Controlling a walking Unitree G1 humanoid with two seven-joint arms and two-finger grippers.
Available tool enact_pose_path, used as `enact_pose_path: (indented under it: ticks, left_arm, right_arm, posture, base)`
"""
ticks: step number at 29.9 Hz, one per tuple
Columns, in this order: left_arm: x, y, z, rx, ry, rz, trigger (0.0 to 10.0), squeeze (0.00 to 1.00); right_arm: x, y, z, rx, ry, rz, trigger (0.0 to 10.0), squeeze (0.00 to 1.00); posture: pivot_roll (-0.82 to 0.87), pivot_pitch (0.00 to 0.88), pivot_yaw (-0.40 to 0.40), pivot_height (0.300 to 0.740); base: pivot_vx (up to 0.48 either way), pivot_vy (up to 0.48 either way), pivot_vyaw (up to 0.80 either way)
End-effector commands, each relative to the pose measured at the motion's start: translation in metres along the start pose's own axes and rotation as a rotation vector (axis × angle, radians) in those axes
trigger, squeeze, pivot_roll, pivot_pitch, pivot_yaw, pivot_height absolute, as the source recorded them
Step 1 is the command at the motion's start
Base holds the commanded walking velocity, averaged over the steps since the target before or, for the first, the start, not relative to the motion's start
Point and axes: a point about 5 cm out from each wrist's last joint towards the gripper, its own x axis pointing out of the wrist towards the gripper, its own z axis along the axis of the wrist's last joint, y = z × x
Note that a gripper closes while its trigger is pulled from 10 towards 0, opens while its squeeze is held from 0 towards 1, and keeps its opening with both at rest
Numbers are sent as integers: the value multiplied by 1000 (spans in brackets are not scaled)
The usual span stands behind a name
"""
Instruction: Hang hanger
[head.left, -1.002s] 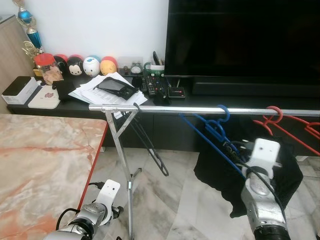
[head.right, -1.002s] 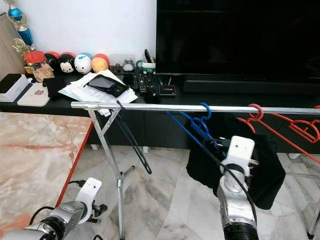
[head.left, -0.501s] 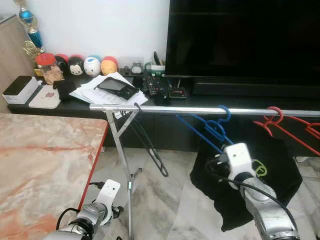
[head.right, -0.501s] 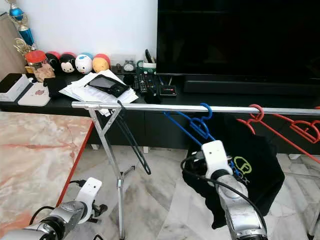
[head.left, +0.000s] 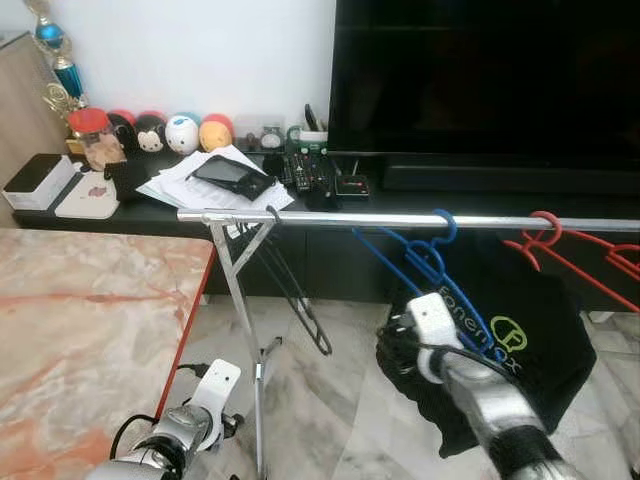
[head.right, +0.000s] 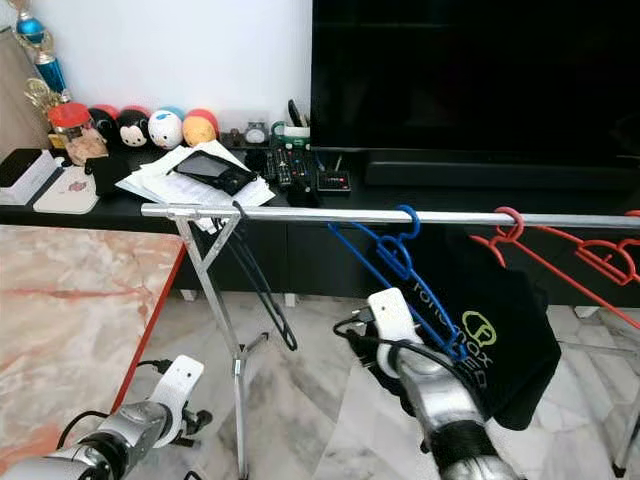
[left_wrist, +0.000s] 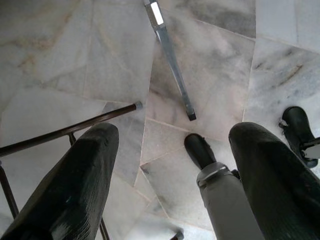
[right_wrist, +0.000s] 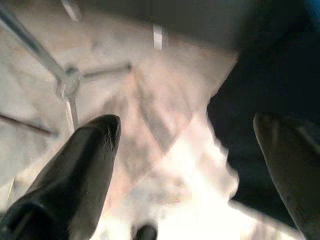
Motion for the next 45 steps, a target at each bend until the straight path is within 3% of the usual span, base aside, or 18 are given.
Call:
enact_pose_path:
  ticks: [1, 5, 8, 9, 12, 15, 20, 21, 23, 26, 30, 34, 38, 45]
  left_arm:
    - [0, 2, -1, 5, 3, 7, 10000, 0]
    - [0, 0, -5, 4, 12, 10, 10000, 0]
    - [0, -1, -8, 4, 18, 16, 10000, 0]
    - [0, -2, -13, 1, 27, 23, 10000, 0]
    - [0, -4, -22, -33, 36, 48, 10000, 0]
    - [-1, -7, -33, -96, 49, 70, 10000, 0]
    - [-2, -10, -45, -106, 87, 65, 10000, 0]
    - [-3, -11, -51, -88, 110, 49, 10000, 0]
    - [-3, -11, -54, -90, 120, 43, 10000, 0]
    - [-5, -9, -61, -120, 135, 30, 10000, 0]
    - [-7, -4, -69, -141, 155, 57, 10000, 0]
    - [-9, -2, -77, -206, 169, 84, 10000, 0]
    - [-9, -5, -78, -259, 159, 97, 10000, 0]
    - [-6, -15, -72, -268, 136, 91, 10000, 0]
  right_arm:
    - [2, -1, -12, 21, 49, -14, 10000, 0]
    - [7, 22, -44, -1, 206, 36, 10000, 0]
    - [7, 27, -54, 61, 233, 20, 10000, 0]
    - [3, 25, -77, 111, 294, -43, 10000, 0]
    - [-10, 17, -119, 112, 427, -140, 10000, 0]
    - [-17, 7, -133, 103, 453, -188, 10000, 0]
    - [-23, -1, -143, 113, 464, -227, 10000, 0]
    - [-29, -4, -155, 194, 503, -264, 10000, 0]
    - [-30, -4, -157, 202, 506, -265, 10000, 0]
    - [-26, -2, -150, 134, 452, -223, 10000, 0]
    - [-24, -8, -142, -13, 414, -204, 10000, 0]
    - [-24, -8, -143, 9, 405, -222, 10000, 0]
    - [-19, 1, -137, -4, 356, -153, 10000, 0]
    - [-23, -10, -138, -19, 354, -171, 10000, 0]
  posture:
    - [-92, 0, -7, 740]
    - [-57, 0, -27, 740]
    - [-53, 0, -33, 740]
    - [-36, 0, -41, 740]
    - [-20, 0, -47, 740]
    - [-15, 0, -55, 740]
    - [-23, 0, -47, 740]
    - [-38, 0, -31, 740]
    - [-40, 0, -28, 740]
    - [-62, 0, -2, 740]
    - [-81, 0, 1, 740]
    - [-93, 0, -6, 740]
    - [-88, 0, -9, 740]
    - [-52, 0, -1, 740]
  base:
    - [0, 0, 0]
    - [0, 0, 0]
    - [0, 0, 0]
    - [0, 0, 0]
    - [0, 0, 0]
    - [0, 0, 0]
    - [0, 0, 0]
    - [0, 0, 0]
    - [0, 0, 0]
    - [0, 0, 0]
    - [0, 0, 0]
    - [0, 0, 0]
    - [0, 0, 0]
    - [0, 0, 0]
